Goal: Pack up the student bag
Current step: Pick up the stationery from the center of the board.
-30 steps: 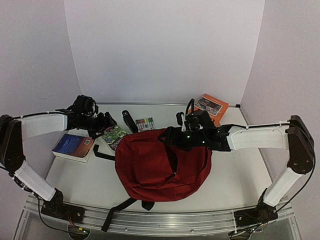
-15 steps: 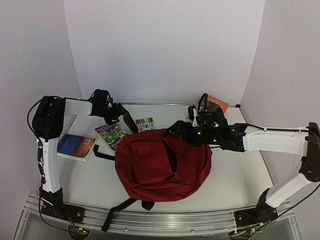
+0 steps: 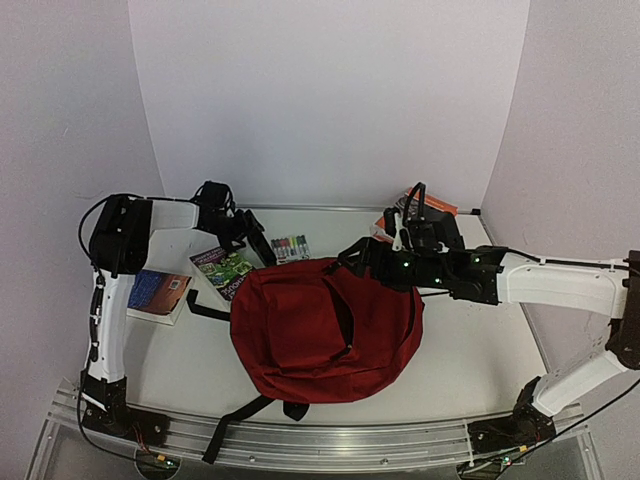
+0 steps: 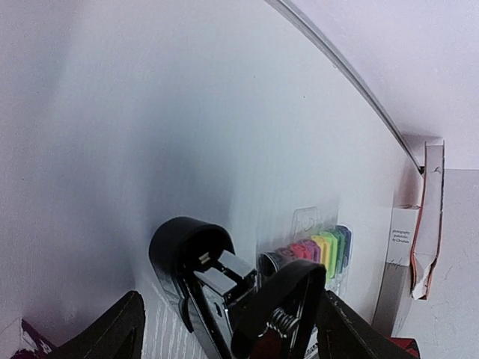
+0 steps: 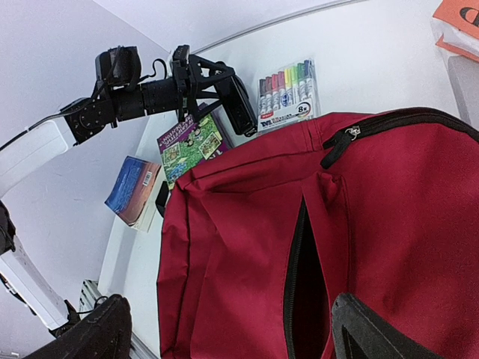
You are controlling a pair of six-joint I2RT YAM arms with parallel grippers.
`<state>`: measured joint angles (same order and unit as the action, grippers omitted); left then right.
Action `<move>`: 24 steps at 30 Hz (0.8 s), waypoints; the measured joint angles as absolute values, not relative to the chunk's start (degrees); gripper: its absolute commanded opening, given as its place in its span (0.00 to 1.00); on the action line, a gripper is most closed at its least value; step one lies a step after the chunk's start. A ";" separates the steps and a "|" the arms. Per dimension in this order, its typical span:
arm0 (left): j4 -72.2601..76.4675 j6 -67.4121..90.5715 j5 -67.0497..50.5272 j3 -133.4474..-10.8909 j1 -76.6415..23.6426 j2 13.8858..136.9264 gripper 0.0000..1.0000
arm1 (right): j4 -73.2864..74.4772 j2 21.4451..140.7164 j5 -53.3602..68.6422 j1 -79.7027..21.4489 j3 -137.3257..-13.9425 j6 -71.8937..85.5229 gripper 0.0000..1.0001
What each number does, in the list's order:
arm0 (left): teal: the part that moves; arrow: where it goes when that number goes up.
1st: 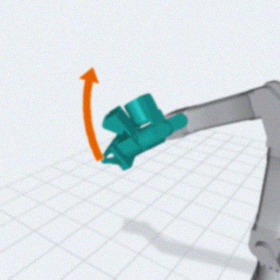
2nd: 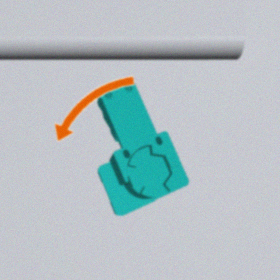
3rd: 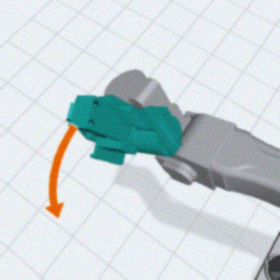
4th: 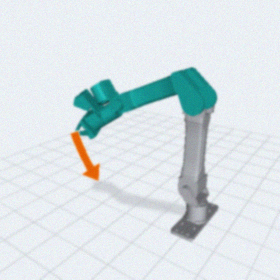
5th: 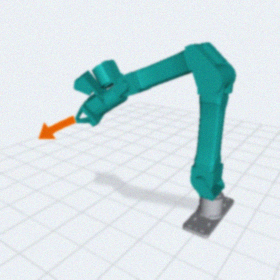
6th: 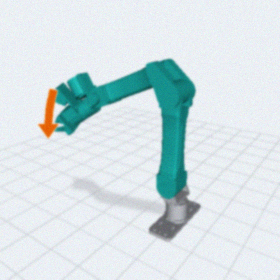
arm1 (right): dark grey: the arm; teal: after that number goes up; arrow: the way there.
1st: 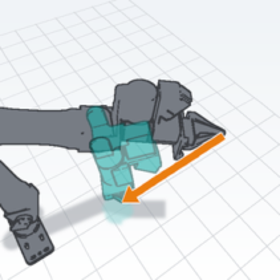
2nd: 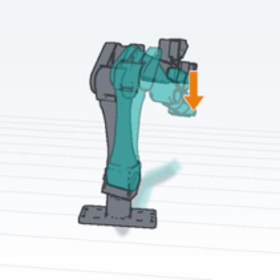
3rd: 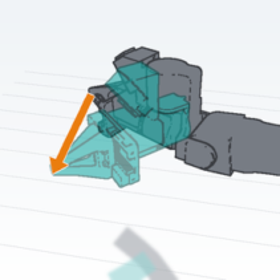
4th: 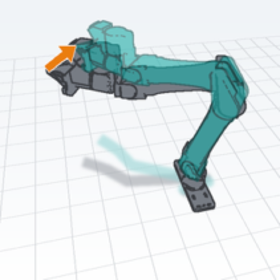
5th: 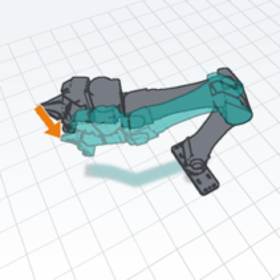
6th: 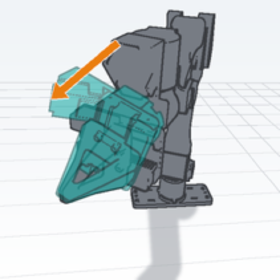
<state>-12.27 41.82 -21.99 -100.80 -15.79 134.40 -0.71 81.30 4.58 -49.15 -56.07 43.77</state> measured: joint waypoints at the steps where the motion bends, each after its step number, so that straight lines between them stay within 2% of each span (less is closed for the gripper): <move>1: -12.88 41.81 -21.59 -101.59 -15.86 134.84 0.78 | -0.68 81.30 4.55 -49.15 -56.04 43.77 0.92; 5: -16.47 40.81 -19.24 -104.56 -16.52 136.01 0.76 | -0.61 81.30 4.51 -49.15 -55.33 43.79 0.92; 15: -20.40 38.27 -16.23 -107.59 -17.56 137.57 0.41 | -0.31 81.25 4.37 -49.15 -52.68 44.22 0.91; 20: -17.04 39.46 -16.77 -102.85 -17.41 134.25 0.22 | -0.16 81.25 4.27 -49.15 -52.36 44.27 0.91; 24: -15.79 40.02 -16.95 -98.59 -17.41 131.69 0.13 | -0.16 81.25 4.12 -49.15 -52.36 44.27 0.91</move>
